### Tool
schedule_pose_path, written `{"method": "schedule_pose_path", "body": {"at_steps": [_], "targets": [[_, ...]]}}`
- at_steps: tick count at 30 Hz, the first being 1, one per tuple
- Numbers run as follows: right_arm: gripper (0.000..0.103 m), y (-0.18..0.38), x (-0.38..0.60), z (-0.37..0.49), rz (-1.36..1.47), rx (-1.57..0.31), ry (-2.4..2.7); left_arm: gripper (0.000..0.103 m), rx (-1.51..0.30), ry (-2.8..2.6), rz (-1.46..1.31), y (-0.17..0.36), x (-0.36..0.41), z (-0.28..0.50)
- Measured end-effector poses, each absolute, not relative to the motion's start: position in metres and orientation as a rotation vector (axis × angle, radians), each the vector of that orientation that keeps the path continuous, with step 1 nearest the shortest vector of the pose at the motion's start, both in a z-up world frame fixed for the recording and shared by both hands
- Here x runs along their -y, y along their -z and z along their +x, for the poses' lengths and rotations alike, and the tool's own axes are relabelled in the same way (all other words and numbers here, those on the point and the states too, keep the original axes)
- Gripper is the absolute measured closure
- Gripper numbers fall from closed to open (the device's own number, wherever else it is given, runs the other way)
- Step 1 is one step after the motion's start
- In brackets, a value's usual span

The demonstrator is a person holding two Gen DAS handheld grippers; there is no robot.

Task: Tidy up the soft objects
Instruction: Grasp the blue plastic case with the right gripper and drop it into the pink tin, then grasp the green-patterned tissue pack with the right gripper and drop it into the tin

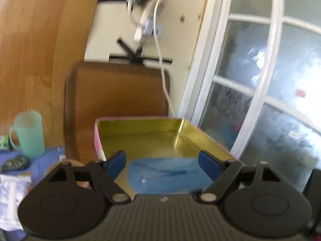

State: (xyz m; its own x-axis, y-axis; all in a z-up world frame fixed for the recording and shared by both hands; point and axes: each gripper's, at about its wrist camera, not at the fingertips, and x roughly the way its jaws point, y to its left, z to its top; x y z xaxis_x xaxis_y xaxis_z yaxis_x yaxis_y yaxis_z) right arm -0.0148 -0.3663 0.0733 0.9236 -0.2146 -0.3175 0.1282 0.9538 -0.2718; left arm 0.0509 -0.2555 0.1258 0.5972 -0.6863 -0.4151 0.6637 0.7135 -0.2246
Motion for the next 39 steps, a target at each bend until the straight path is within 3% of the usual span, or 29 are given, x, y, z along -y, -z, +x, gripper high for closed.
{"method": "schedule_pose_path", "body": {"at_steps": [4, 10, 18, 20, 23, 26, 31, 35, 37, 38, 39], "targets": [[0.043, -0.069, 0.387, -0.029, -0.101, -0.337, 0.160, 0.021, -0.507, 0.772, -0.078, -0.112, 0.229, 0.038], [0.044, -0.083, 0.357, -0.034, 0.055, -0.274, -0.054, 0.021, -0.483, 0.650, -0.171, -0.101, 0.119, 0.018], [0.045, -0.068, 0.227, 0.004, 0.064, -0.468, -0.476, 0.022, -0.538, 0.427, -0.324, -0.078, -0.039, -0.002], [0.045, -0.060, 0.198, 0.010, 0.009, -0.498, -0.510, 0.028, -0.576, 0.466, -0.403, -0.066, -0.058, 0.005], [0.043, -0.044, 0.160, 0.023, -0.029, -0.596, -0.566, 0.031, -0.626, 0.514, -0.460, -0.049, -0.067, 0.021], [0.033, -0.034, 0.135, 0.035, -0.083, -0.636, -0.553, 0.033, -0.652, 0.456, -0.450, -0.035, -0.070, 0.045], [0.030, -0.029, 0.120, 0.042, -0.098, -0.659, -0.519, 0.029, -0.622, 0.398, -0.523, -0.037, -0.096, 0.054], [0.026, -0.021, 0.110, 0.044, -0.136, -0.651, -0.494, 0.027, -0.637, 0.449, -0.424, -0.044, -0.068, 0.045], [0.028, -0.021, 0.112, 0.042, -0.136, -0.645, -0.493, 0.028, -0.684, 0.442, -0.391, -0.037, -0.053, 0.048], [0.037, -0.021, 0.113, 0.041, -0.133, -0.638, -0.503, 0.032, -0.713, 0.431, -0.394, -0.032, -0.048, 0.052], [0.047, -0.021, 0.115, 0.039, -0.128, -0.627, -0.516, 0.050, -0.747, 0.431, -0.407, -0.025, -0.044, 0.056]]}}
